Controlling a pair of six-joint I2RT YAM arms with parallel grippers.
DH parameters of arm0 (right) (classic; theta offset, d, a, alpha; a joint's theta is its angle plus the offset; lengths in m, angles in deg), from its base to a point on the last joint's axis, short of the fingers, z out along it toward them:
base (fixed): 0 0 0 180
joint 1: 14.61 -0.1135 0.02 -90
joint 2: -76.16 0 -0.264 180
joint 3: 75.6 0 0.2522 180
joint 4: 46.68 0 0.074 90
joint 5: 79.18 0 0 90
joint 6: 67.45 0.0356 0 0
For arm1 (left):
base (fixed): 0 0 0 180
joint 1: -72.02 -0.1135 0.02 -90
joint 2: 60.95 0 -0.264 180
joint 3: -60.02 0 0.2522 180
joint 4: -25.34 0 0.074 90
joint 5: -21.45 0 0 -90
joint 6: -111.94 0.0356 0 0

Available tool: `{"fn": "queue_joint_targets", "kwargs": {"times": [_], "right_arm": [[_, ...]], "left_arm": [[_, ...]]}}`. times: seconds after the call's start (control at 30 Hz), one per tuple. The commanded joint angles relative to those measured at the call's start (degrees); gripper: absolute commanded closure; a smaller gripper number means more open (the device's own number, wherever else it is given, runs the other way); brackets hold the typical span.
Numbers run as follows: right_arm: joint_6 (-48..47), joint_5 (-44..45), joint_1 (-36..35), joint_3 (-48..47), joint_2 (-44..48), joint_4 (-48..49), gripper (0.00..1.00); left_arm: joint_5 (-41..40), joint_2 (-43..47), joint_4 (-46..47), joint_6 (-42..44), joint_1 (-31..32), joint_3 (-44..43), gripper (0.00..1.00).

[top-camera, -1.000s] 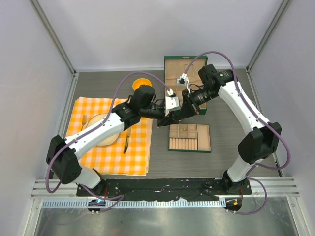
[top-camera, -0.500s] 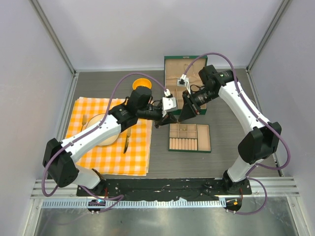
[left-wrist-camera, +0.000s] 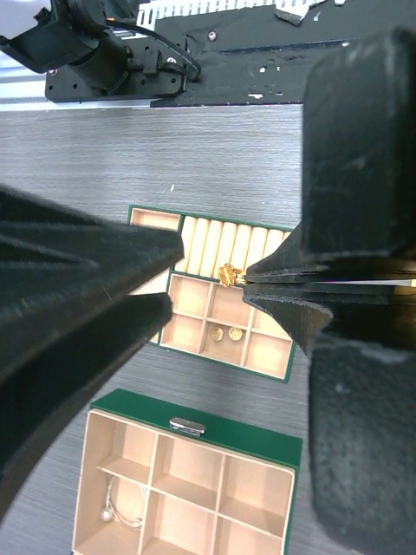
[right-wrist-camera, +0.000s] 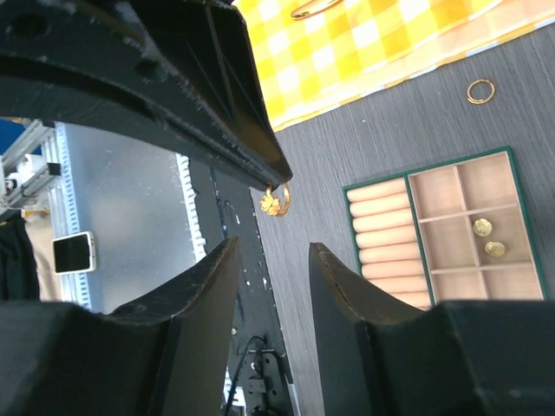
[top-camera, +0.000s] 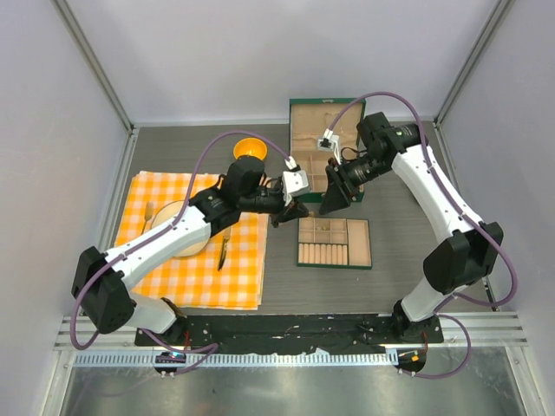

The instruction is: Organize the mixed jewelry

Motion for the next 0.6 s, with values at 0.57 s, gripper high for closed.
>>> {"fn": "queue_joint_targets", "kwargs": {"times": [0.57], "right_arm": [[11.5, 16.2, -4.7, 4.4, 9.8, 14.4, 0.4]], "left_arm": [[-1.4, 0.7, 12.0, -13.8, 0.0, 2.9, 1.0]]}}
